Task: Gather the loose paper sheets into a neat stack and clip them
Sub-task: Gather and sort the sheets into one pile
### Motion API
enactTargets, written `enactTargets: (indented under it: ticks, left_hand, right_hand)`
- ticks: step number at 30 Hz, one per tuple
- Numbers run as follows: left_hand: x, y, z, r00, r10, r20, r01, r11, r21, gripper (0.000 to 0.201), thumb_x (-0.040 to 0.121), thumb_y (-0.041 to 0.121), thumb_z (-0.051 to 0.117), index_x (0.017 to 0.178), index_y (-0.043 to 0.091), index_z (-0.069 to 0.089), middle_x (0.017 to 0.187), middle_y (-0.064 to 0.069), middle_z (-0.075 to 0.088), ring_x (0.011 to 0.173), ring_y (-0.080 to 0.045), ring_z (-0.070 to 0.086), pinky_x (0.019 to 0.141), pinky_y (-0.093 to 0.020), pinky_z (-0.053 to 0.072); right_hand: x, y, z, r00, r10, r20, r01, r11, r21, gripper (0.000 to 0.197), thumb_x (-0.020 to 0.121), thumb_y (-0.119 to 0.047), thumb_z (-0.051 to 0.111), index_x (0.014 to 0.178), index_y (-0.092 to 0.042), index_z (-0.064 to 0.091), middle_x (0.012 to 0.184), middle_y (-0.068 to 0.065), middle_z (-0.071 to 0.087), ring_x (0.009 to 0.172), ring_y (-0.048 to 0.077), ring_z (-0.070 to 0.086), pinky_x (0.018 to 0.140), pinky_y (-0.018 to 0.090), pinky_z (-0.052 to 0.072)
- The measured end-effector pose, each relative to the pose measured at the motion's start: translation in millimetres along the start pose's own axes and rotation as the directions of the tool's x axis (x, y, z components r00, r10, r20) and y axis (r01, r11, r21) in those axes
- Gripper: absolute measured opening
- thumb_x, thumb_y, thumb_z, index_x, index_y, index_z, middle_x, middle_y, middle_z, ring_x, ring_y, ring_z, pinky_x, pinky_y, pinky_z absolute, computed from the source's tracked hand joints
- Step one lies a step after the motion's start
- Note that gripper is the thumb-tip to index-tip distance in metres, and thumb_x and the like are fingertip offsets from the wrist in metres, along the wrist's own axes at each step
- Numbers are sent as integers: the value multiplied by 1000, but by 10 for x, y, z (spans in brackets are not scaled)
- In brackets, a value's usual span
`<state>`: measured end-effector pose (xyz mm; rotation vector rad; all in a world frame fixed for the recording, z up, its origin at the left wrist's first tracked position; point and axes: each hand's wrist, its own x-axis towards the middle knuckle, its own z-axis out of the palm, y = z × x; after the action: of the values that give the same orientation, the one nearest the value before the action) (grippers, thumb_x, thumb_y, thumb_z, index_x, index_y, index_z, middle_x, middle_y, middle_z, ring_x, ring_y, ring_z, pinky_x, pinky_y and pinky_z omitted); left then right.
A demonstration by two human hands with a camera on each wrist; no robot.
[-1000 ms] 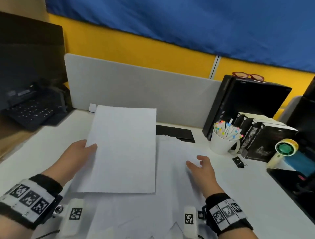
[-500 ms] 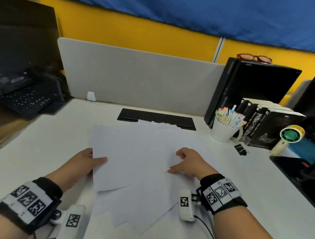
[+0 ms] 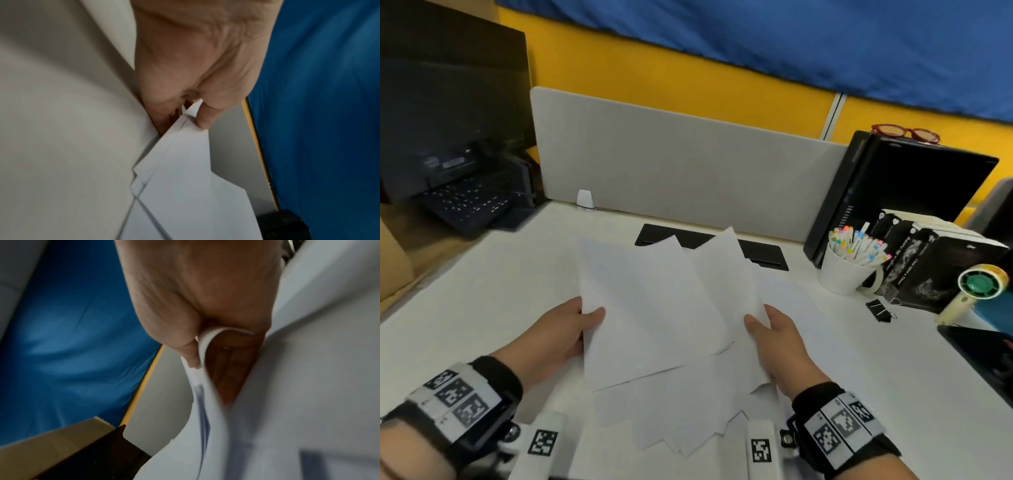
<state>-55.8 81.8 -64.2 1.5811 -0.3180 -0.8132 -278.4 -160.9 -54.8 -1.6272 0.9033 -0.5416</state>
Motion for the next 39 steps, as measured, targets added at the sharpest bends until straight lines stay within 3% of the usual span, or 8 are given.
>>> enactTargets:
  ticks: [8,12,15,18,21,26,30,39]
  left_hand:
    - [77,153,165,998,10,59,-1,988,-156,29,99,18,58,125,9,65,119,-12,76,109,-32,73,105,-51,48]
    - [225,147,136,997,-32,70,41,990,-133,31,95,7,60,125,8,65,118,-15,75,106,-36,73,103,-54,49]
    - [268,152,145,994,-21,104,31,995,-92,45,84,-1,68,127,12,63,119,-16,75,104,-35,74,99,-52,51]
    - [247,186,170,984,2,179,4,999,-37,61,72,-7,71,126,18,61,117,-12,76,101,-32,75,92,-48,53]
    - [239,176,197,978,16,206,-13,1000,-20,48,89,5,65,131,27,58,119,-6,76,104,-32,74,93,-50,53]
    - [362,81,146,995,19,95,-15,999,-39,68,75,-2,79,133,23,55,119,-11,75,95,-37,76,88,-54,56]
    - [357,67,151,995,33,98,-31,999,-26,110,34,19,101,131,32,53,117,-4,76,98,-35,75,80,-47,59]
    - [253,78,221,986,116,122,-113,993,-32,147,1,40,101,138,39,45,109,6,76,89,-22,78,64,-36,61]
  right_hand:
    - [10,-91,163,937,99,336,-204,934,294,27,99,-24,61,125,-24,64,114,7,75,105,32,72,96,54,55]
    - [149,32,221,983,86,164,-109,985,136,40,97,-24,60,134,-29,45,113,10,73,99,30,73,93,52,57]
    - [231,64,198,990,46,132,-62,991,116,40,93,-11,54,131,-22,58,111,13,73,97,32,73,90,52,58]
    - [204,-24,167,958,-12,287,-19,994,105,30,99,-5,50,117,-19,71,97,15,75,67,27,69,57,37,57]
    - [208,-61,108,915,-8,403,19,1000,-24,39,101,-4,41,119,-26,68,76,20,60,45,21,44,44,27,36]
    - [398,-88,-138,999,-53,13,54,981,-187,36,94,-18,65,128,-24,55,101,3,64,86,17,62,79,30,48]
    - [555,-40,-509,972,95,-216,-206,785,-584,74,82,-40,74,145,-24,40,141,8,45,134,31,39,108,41,39]
    - [588,-89,-696,947,266,-182,-317,670,-671,105,58,-59,89,140,-13,43,143,8,46,131,28,47,99,37,43]
